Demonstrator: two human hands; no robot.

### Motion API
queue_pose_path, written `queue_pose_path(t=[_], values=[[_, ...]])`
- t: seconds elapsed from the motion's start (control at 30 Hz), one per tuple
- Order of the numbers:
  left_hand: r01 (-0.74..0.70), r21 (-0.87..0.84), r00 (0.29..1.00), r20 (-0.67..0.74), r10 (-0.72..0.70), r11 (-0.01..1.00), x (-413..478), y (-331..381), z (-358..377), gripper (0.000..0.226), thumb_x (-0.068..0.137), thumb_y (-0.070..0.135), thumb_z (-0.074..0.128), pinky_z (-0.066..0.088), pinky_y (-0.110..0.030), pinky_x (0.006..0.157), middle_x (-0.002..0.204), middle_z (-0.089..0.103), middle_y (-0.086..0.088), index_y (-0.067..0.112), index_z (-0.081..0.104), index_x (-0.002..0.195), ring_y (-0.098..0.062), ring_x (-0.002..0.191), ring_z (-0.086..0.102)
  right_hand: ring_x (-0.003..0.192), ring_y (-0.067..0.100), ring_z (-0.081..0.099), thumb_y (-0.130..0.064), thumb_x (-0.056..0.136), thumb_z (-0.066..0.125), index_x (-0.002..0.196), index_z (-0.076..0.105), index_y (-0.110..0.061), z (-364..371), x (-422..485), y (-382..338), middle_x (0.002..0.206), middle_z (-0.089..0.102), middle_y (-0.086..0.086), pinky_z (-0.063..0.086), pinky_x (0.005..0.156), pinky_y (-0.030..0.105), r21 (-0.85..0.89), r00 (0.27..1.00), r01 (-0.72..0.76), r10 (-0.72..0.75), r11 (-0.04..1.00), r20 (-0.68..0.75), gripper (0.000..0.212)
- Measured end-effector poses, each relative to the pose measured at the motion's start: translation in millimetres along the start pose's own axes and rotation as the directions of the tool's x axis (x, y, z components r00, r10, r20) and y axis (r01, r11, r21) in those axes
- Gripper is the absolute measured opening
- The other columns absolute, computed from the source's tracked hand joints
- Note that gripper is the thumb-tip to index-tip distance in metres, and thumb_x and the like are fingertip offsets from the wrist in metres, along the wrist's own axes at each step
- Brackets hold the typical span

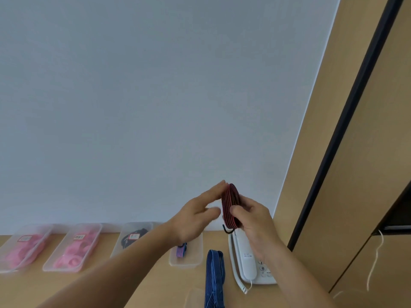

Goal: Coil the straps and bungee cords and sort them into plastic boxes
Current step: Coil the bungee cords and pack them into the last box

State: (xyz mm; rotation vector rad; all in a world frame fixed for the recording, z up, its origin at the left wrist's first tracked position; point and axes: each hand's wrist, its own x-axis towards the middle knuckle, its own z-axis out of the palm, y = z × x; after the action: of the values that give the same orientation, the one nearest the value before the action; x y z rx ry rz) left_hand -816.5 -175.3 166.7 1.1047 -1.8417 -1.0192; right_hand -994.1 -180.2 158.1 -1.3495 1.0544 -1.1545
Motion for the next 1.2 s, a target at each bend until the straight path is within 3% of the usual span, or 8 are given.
queue_pose_path(t=[0.1,0.2,0.4,0.57,0.67,0.8,1.0,1.2], values=[[0.164,-0.244,0.972,-0.127,-0.199,0.956,7.4,8.4,2.8,0.064,0.085,0.044,0.061,0.055,-0.039,0.094,0.128,0.067,0.003,0.019,0.049,0.143,-0.007,0.109,0.067,0.082,0.019,0.066,-0.019,0.08,0.062,0.11,0.062,-0.051,0.8,-1.9,0.5,0.09,0.071,0.0,0.058,0.076,0.036,-0.343,0.981,0.188,-0.192,0.92,0.024,0.043],[0.246,-0.36,0.944,-0.122,-0.307,0.9,12.5,11.2,3.5,0.038,0.093,0.033,0.066,0.054,-0.055,0.093,0.103,0.075,-0.018,0.002,0.066,0.114,-0.036,0.098,0.071,0.106,0.002,0.061,-0.016,0.08,0.069,0.143,0.044,-0.036,4.8,-2.6,6.9,0.118,0.064,-0.016,0.051,0.093,0.021,-0.513,0.961,0.261,-0.27,0.818,0.059,0.071],[0.234,-0.41,0.923,-0.19,-0.334,0.881,10.5,-0.8,9.3,0.024,0.098,0.019,0.061,0.06,-0.045,0.085,0.098,0.075,-0.018,-0.002,0.065,0.11,-0.033,0.093,0.073,0.11,0.004,0.059,-0.021,0.083,0.072,0.15,0.038,-0.026,1.9,2.8,18.4,0.126,0.063,-0.009,0.046,0.091,0.01,-0.553,0.954,0.297,-0.27,0.779,0.132,0.075],[0.22,-0.438,0.883,-0.29,-0.369,0.871,6.4,-11.7,18.0,0.024,0.099,0.015,0.058,0.06,-0.046,0.083,0.097,0.075,-0.02,-0.005,0.066,0.109,-0.035,0.092,0.073,0.09,-0.003,0.062,-0.03,0.086,0.07,0.135,0.054,-0.021,0.5,3.6,27.7,0.101,0.064,-0.016,0.046,0.078,0.005,-0.508,0.977,0.21,-0.196,0.835,0.083,0.052],[0.242,-0.519,0.873,-0.253,-0.417,0.82,-2.5,-17.1,18.9,0.026,0.1,0.015,0.056,0.061,-0.036,0.073,0.097,0.075,-0.021,-0.007,0.063,0.112,-0.035,0.091,0.073,0.102,0.0,0.065,-0.025,0.093,0.065,0.123,0.065,-0.022,-8.4,9.1,29.8,0.106,0.07,-0.013,0.052,0.089,0.018,-0.414,0.977,0.194,-0.138,0.889,0.161,0.031],[0.298,-0.603,0.883,-0.12,-0.454,0.74,-18.3,-28.5,16.1,0.03,0.102,0.018,0.051,0.059,-0.039,0.08,0.109,0.071,-0.027,-0.007,0.061,0.116,-0.038,0.101,0.07,0.084,-0.005,0.064,-0.023,0.088,0.072,0.101,0.07,-0.032,-16.8,17.4,33.7,0.09,0.072,-0.019,0.044,0.072,0.005,-0.423,0.957,0.177,-0.055,0.889,0.284,0.016],[0.278,-0.745,0.889,-0.039,-0.455,0.606,-24.7,-57.1,3.5,0.038,0.103,0.018,0.045,0.057,-0.039,0.078,0.11,0.068,-0.027,-0.015,0.057,0.119,-0.034,0.096,0.069,0.059,0.01,0.062,-0.02,0.086,0.074,0.092,0.061,-0.02,8.7,28.7,49.6,0.089,0.072,0.0,0.051,0.057,0.024,-0.351,0.937,0.113,0.018,0.929,0.349,0.015],[0.285,-0.807,0.877,0.003,-0.48,0.517,4.0,-95.4,-18.0,0.029,0.105,0.014,0.036,0.052,-0.025,0.048,0.076,0.07,-0.015,-0.009,0.054,0.106,-0.022,0.062,0.069,0.047,0.016,0.058,-0.019,0.083,0.077,0.093,0.058,-0.015,36.2,63.5,57.4,0.082,0.07,0.006,0.043,0.044,0.02,-0.405,0.956,0.012,0.108,0.914,0.272,0.021]])
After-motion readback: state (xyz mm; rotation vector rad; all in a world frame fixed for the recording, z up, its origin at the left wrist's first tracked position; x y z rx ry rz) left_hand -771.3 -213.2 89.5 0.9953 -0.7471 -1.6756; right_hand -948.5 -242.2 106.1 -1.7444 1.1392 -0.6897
